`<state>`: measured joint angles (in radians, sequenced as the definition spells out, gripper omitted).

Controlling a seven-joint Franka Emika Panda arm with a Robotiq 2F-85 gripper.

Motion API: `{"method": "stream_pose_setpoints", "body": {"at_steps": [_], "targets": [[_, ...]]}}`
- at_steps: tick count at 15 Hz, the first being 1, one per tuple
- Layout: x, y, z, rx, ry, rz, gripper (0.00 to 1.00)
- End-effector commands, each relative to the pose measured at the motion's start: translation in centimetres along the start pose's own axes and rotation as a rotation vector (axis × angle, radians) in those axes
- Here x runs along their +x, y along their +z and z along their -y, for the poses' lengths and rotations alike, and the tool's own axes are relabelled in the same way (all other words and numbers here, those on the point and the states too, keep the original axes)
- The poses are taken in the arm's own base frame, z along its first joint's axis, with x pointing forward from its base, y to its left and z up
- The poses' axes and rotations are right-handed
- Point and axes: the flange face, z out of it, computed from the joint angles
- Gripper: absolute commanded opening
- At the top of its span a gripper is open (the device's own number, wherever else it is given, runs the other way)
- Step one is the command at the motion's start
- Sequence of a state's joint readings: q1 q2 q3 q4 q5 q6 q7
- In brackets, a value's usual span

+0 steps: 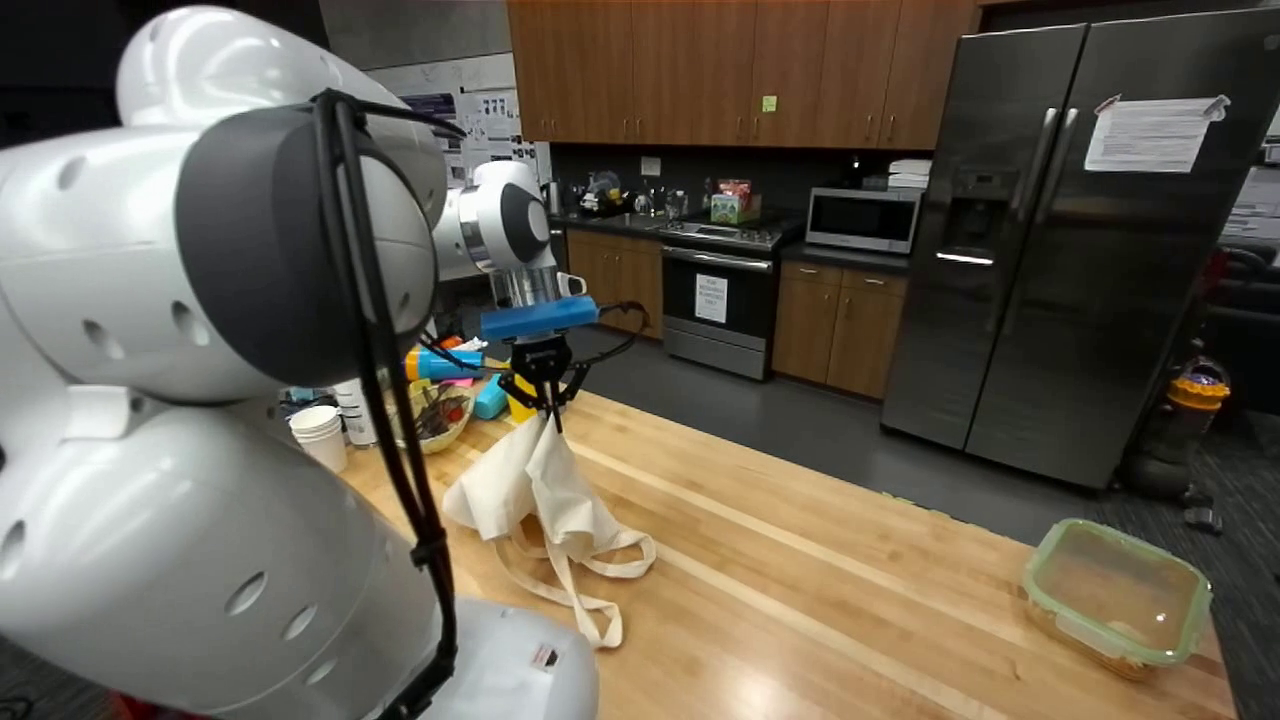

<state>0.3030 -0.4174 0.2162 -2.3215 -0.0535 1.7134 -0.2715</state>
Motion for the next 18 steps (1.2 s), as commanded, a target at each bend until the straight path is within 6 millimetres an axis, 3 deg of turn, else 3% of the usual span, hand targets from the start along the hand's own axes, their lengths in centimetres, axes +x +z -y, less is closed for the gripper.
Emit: {"method": "stream_pose_setpoints", "body": {"at_steps": [1, 4, 7, 12, 18], "targets": [[0.4, -1.1, -4.7, 0.008, 0.141, -0.103, 0.01], [1.6, -1.5, -8.0, -0.025, 0.228, -0.190, 0.01], [3.2, -1.4, -10.1, -0.064, 0.280, -0.249, 0.01], [6.2, -0.4, -11.0, -0.117, 0.305, -0.264, 0.01], [7.4, 0.1, -11.5, -0.120, 0.306, -0.248, 0.01]]}}
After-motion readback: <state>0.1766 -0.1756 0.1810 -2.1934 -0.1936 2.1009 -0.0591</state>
